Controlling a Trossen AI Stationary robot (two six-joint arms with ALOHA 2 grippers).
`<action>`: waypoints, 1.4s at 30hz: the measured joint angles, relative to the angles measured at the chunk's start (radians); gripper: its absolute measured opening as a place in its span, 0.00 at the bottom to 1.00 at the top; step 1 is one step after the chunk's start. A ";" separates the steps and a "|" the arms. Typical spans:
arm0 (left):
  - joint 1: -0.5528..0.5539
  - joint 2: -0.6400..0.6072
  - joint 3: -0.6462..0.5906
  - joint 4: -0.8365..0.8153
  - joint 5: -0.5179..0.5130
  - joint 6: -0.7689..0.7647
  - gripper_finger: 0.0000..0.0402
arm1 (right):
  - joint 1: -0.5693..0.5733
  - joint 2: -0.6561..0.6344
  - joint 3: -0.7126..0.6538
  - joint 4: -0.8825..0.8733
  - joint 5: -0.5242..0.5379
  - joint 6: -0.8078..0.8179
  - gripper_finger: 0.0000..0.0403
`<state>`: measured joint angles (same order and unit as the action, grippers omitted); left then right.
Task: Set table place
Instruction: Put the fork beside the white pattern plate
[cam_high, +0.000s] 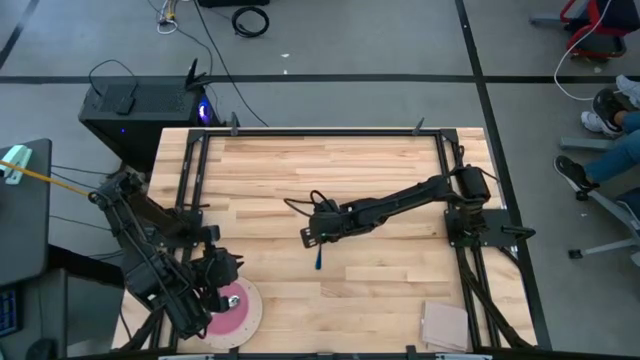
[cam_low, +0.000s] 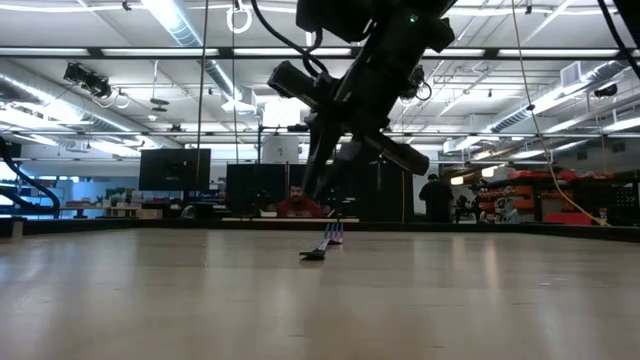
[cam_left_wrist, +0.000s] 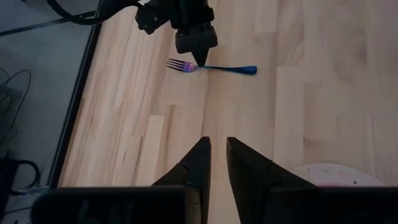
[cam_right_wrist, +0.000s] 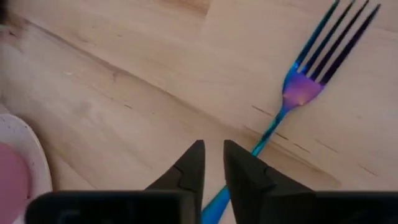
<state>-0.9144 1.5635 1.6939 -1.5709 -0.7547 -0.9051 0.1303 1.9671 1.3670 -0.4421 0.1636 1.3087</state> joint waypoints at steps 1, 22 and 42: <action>0.000 0.000 0.000 0.000 0.000 0.000 0.15 | 0.000 0.004 0.000 0.006 0.002 0.000 0.17; 0.000 0.000 0.000 0.000 0.000 0.000 0.15 | -0.004 0.095 -0.002 -0.041 -0.005 0.061 0.27; 0.000 0.000 0.000 0.002 0.000 0.000 0.13 | 0.000 0.153 0.004 0.004 -0.001 0.092 0.02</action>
<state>-0.9142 1.5635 1.6939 -1.5688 -0.7544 -0.9054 0.1302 2.1202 1.3712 -0.4377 0.1622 1.4011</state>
